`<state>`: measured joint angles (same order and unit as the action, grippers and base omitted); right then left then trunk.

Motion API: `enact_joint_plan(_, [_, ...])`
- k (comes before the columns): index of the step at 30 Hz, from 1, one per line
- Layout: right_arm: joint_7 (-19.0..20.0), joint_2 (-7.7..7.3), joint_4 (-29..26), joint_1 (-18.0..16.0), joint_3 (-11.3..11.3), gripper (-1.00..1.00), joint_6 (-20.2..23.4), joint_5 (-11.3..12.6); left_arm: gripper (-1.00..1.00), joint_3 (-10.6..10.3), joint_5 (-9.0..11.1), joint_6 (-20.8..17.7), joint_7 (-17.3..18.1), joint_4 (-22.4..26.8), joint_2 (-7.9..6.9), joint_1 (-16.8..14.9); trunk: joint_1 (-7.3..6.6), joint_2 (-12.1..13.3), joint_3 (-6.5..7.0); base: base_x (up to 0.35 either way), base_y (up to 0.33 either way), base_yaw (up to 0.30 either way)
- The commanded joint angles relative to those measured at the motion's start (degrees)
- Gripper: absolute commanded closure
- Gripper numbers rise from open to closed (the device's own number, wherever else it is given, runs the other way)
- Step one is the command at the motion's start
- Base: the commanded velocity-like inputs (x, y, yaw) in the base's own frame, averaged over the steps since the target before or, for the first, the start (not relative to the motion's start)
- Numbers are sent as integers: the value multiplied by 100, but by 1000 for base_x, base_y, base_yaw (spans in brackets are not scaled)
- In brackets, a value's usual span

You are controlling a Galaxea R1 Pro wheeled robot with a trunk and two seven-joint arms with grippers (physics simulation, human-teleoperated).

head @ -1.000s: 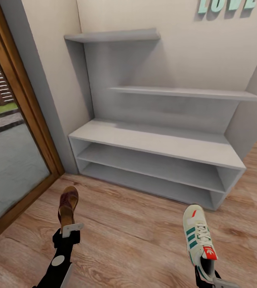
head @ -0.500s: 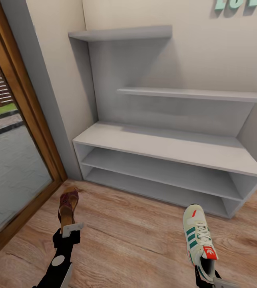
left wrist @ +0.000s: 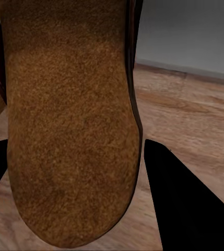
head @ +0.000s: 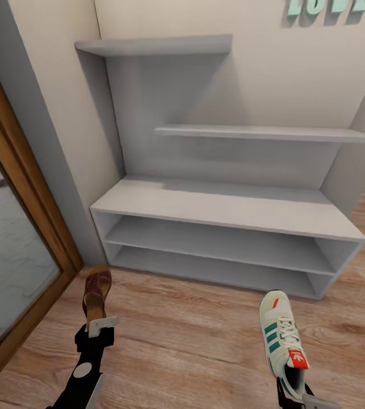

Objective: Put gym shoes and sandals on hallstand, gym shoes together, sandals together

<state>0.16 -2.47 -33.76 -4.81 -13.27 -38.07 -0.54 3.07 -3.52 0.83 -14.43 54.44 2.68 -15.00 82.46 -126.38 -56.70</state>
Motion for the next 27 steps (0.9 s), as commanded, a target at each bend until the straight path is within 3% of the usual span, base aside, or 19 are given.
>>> enact_joint_plan(1, [2,1,1,-3,-9,100,-16,-8,100,10,-53,4,-7,-3,4,-3,-1,-2,-4,-19,288,-22])
enact_joint_plan(11, [2,3,1,-3,-9,100,-15,-8,100,10,-53,5,-7,-3,4,-3,-1,-2,-4,-93,251,-6])
enact_joint_plan(27, [2,18,-15,-3,-9,100,-11,-6,100,10,-53,5,-7,-3,4,-3,-1,-2,-4,-7,13,0])
